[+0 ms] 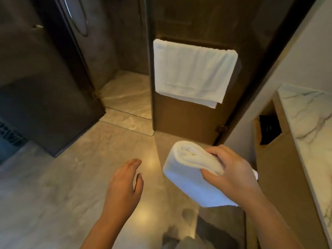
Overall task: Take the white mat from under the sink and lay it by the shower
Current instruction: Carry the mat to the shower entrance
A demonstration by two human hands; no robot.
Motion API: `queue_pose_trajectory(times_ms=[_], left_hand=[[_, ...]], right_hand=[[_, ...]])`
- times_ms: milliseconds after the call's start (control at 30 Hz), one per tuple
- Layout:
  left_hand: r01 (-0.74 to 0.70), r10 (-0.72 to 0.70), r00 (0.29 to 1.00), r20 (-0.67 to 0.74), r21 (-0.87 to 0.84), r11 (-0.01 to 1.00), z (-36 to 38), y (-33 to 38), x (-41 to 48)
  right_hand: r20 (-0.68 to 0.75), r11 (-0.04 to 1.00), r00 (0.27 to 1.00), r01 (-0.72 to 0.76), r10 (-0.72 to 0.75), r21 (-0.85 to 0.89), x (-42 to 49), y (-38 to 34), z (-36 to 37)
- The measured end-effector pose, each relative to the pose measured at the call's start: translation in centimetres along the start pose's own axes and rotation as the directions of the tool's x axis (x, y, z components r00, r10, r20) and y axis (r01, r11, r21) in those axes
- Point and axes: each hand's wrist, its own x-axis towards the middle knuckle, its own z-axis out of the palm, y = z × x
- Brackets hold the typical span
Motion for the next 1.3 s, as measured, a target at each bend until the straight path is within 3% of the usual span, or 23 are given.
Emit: queue_pose_trajectory(times_ms=[233,400,667,900,1067,1300], left_hand=[[0.178,-0.178,0.974,-0.143,-0.009,0.984,-8.2,-9.1,-12.1],[0.226,-0.195,0.944,-0.266,0.089,0.97,-14.2,-15.1,-21.4],[0.478,-0.412,0.815,-0.407,0.07,0.876,-21.1,-21.3,-31.0],[0.597,-0.53,0.717,-0.453,0.005,0.802,-24.7,-27.4,-33.0],[0.641,-0.593,0.64,-0.488,-0.086,0.763,-28.8,-33.2,-31.1],[0.651,-0.609,0.593,-0.527,-0.132,0.747,-35.1,-40.3,-28.1]], right_hand=[[0.13,0.973,0.971,0.212,-0.2,-0.09,-4.8,-12.1,8.0],[0.229,0.962,0.938,0.272,-0.258,-0.028,-9.6,-20.3,12.4],[0.391,0.841,0.759,0.536,-0.52,0.077,-12.4,-33.5,20.4],[0.447,0.754,0.627,0.627,-0.638,0.197,-11.5,-42.6,28.3],[0.443,0.727,0.594,0.644,-0.672,0.239,-8.5,-48.3,33.2],[0.446,0.669,0.527,0.695,-0.723,0.263,-3.7,-56.5,38.4]])
